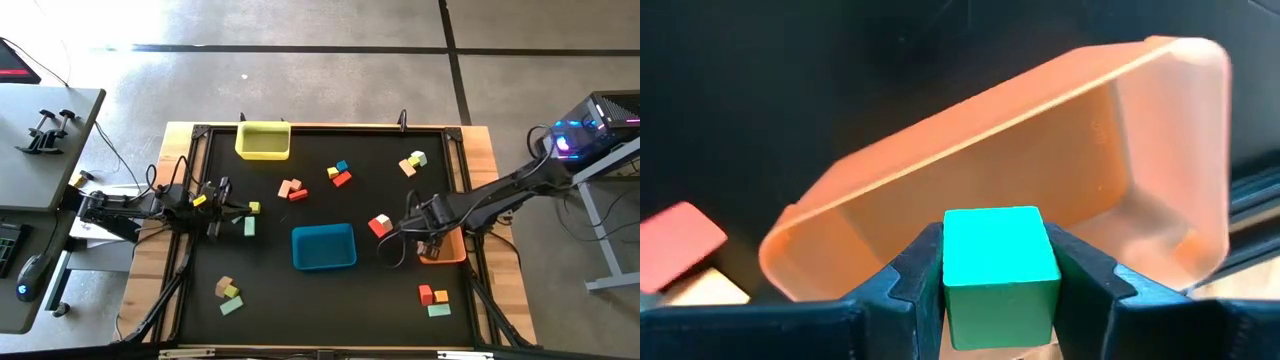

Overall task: Sort blocks by size
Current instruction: Put the green square block into the orange bin, then put the light blue rectangular block into the blue bin

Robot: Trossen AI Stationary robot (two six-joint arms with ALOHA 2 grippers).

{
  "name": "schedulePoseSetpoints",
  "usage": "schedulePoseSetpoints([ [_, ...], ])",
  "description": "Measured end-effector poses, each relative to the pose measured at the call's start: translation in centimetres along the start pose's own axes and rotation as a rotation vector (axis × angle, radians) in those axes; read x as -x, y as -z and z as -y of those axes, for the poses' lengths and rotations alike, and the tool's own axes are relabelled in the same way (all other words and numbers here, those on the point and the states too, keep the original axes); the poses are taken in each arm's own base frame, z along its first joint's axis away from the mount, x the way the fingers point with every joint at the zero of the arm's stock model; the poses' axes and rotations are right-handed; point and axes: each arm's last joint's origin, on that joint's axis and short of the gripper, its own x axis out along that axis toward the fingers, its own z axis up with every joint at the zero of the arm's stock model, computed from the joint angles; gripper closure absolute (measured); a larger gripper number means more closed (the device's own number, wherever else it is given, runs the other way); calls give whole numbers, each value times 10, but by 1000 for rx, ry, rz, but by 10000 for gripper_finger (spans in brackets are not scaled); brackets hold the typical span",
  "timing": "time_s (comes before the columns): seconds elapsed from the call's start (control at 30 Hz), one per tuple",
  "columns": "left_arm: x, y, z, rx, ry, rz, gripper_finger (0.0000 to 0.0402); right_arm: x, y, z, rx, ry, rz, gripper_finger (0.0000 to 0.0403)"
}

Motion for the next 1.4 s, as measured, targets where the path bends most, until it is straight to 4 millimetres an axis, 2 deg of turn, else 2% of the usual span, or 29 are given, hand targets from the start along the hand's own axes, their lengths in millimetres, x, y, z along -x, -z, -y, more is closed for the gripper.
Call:
schedulePoseSetpoints([
  [0.3, 0, 0, 0, 0, -1, -1, 401, -46, 5, 1, 56, -20, -112, 274],
  [0.5, 0, 0, 0, 0, 0, -1, 401, -55, 7, 2, 24, -19, -115, 215],
  [0.73, 0, 0, 0, 0, -1, -1, 401, -41, 6, 2, 20, 20, -87, 198],
  [1.0, 0, 0, 0, 1, 0, 0, 401, 1, -1, 3, 12, 121, 18, 196],
  [1.2, 0, 0, -1, 0, -30, 5, 401, 26, -22, -8, 40, 121, 331, 196],
  [1.4, 0, 0, -1, 0, -38, 9, 401, 28, -43, -31, 218, -5, 630, 195],
])
